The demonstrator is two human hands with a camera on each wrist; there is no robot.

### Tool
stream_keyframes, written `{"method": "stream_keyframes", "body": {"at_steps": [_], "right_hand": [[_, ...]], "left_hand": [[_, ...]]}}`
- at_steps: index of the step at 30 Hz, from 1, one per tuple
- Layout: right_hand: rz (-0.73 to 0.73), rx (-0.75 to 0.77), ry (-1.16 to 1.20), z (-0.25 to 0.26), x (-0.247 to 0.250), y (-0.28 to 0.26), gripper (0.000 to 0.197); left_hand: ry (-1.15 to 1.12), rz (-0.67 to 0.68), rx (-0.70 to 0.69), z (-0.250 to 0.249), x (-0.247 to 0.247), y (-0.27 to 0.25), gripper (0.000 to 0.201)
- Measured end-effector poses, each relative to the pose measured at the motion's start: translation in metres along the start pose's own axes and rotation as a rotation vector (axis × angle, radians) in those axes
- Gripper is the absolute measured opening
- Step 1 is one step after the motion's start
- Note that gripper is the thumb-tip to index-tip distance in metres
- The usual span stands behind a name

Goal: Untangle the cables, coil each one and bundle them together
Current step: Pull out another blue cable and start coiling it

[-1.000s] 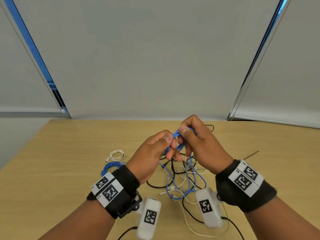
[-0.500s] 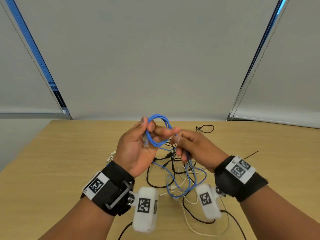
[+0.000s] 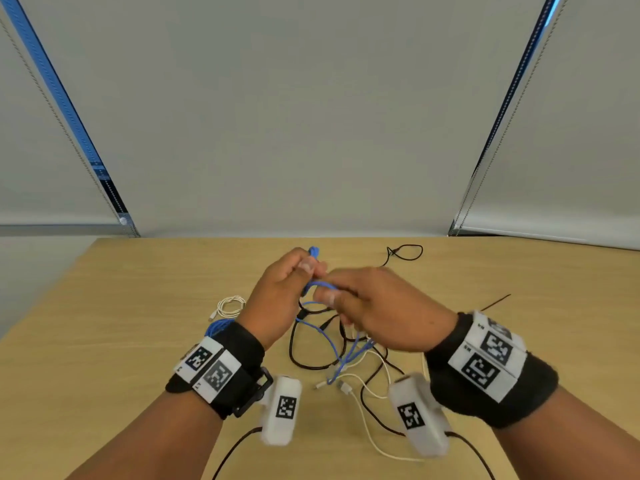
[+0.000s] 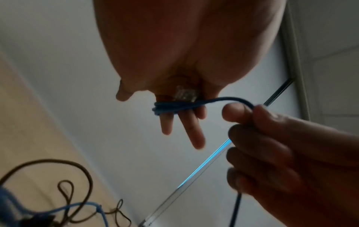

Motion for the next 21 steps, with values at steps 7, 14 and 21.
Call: {"method": "stream_keyframes", "body": {"at_steps": [7, 14, 21], "right_hand": [[-0.269, -0.014, 0.261, -0.008, 0.049, 0.0, 0.009], [-0.263, 0.077, 0.24, 0.002, 0.036, 0.0, 0.022], [-0.265, 0.068, 0.33, -0.002, 0.049, 0.006, 0.011]], "left_hand": [[-0.486, 0.192, 0.08, -0.017, -0.033, -0.023, 0.036], [-0.608, 0.202, 0.057, -0.034, -0.034, -0.024, 0.029], [-0.699, 0.143, 0.067, -0.046, -0.012, -0.015, 0.031]]}}
Point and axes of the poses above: each hand's wrist, its own y-axis towards the middle knuckle, its own x-axis out of the back of the hand, z = x × y, the point moved 10 cm from there along y, towards the middle knuckle, and after that the axes turned 5 degrees about y, right-handed, at the moved point
